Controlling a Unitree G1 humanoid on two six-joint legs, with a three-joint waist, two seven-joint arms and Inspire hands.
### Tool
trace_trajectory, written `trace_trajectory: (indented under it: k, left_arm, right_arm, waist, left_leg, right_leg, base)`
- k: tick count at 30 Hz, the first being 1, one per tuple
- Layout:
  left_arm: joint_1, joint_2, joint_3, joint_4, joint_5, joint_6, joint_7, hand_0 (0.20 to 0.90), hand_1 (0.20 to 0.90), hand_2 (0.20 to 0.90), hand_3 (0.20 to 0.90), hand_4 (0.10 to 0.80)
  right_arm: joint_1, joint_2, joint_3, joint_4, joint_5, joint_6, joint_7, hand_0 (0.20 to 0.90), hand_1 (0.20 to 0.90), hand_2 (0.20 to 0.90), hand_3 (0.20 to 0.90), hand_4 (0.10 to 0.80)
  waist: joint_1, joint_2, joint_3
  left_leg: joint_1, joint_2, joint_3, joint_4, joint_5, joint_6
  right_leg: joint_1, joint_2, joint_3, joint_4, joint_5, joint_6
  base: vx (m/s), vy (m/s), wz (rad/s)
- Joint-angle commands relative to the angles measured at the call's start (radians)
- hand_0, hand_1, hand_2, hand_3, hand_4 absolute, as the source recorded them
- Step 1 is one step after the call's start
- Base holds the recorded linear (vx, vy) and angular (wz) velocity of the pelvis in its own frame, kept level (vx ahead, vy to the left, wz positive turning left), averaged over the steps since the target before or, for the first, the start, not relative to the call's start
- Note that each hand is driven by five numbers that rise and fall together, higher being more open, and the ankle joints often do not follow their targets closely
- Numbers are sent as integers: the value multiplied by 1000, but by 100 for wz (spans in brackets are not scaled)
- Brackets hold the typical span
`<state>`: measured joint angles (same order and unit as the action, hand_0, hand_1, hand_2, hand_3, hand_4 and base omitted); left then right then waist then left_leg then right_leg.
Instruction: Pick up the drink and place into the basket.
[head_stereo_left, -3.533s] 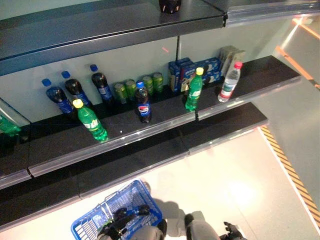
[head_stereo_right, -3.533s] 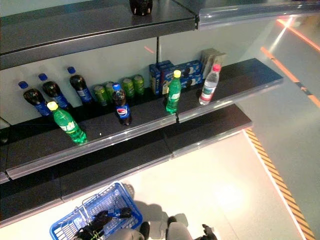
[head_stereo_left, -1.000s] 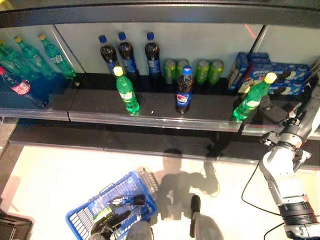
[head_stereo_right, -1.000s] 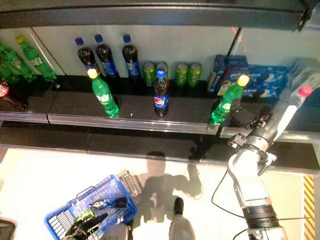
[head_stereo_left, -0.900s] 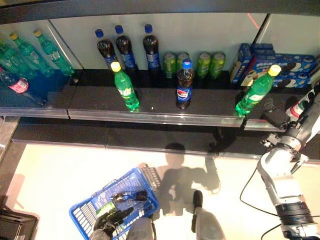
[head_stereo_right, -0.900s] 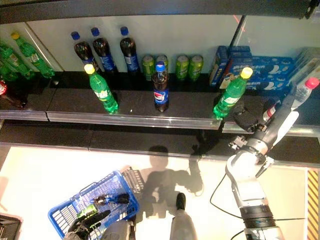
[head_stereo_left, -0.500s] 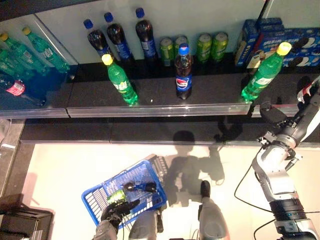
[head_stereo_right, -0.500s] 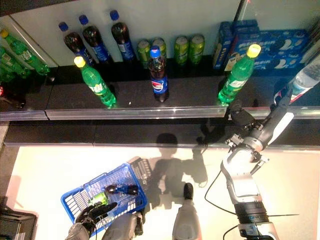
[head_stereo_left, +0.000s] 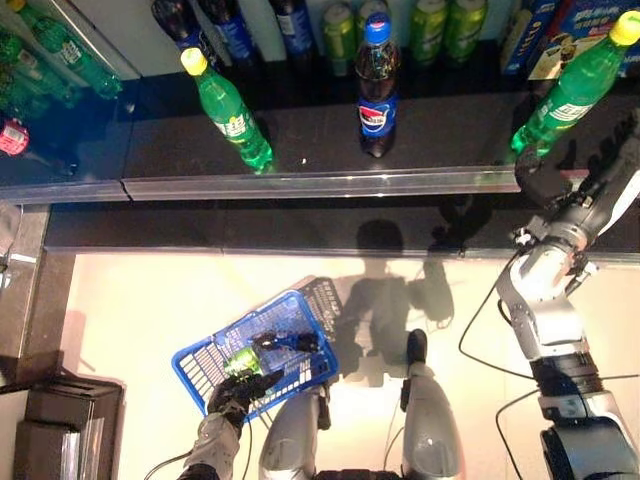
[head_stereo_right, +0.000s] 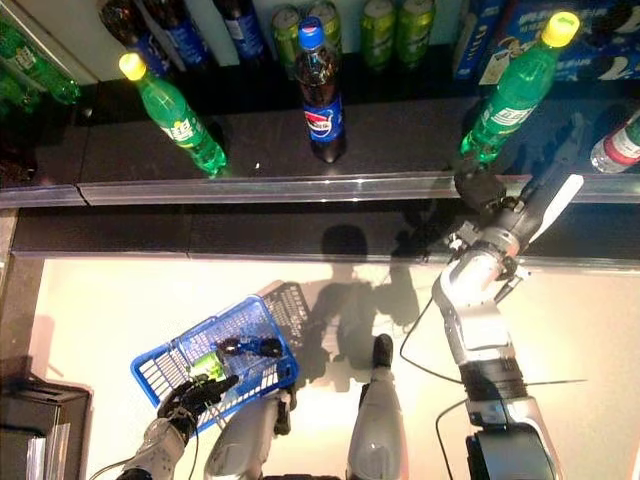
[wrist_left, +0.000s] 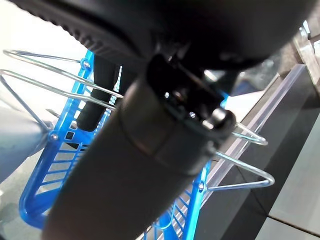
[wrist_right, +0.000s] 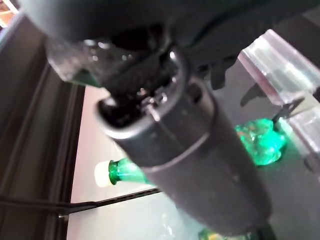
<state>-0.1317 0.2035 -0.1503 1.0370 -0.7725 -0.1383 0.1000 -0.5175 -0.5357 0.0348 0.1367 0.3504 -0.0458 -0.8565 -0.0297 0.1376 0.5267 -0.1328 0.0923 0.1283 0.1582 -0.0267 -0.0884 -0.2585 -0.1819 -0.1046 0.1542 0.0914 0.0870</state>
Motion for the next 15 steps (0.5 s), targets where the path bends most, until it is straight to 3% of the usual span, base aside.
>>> trace_trajectory:
  k: [1,15]
  left_arm:
    - [105,25,-47,-61,-39,-22,-28,300,300,300,200,100]
    - [81,48,-76,-90,-52,-3,-28,300,300,300,200,100]
  right_arm:
    - [-153,-101,-3,-74,-13,-39,5,900,900,900,900,800]
    - [-353,-180,28,105,124,-31,12,900,900,900,900,800]
  waist:
    - [24,-36,-28]
    - [54,-19,-7]
  left_leg:
    - [-112,34,-64,166,47,1]
    - [-147,26,-80,183,62,2]
  right_leg:
    - [20,-32,-30,130,-121,-45]
    - [-11,-36,-37,151,-124,-52]
  base:
    - [0,0,0]
    - [23,-5,0]
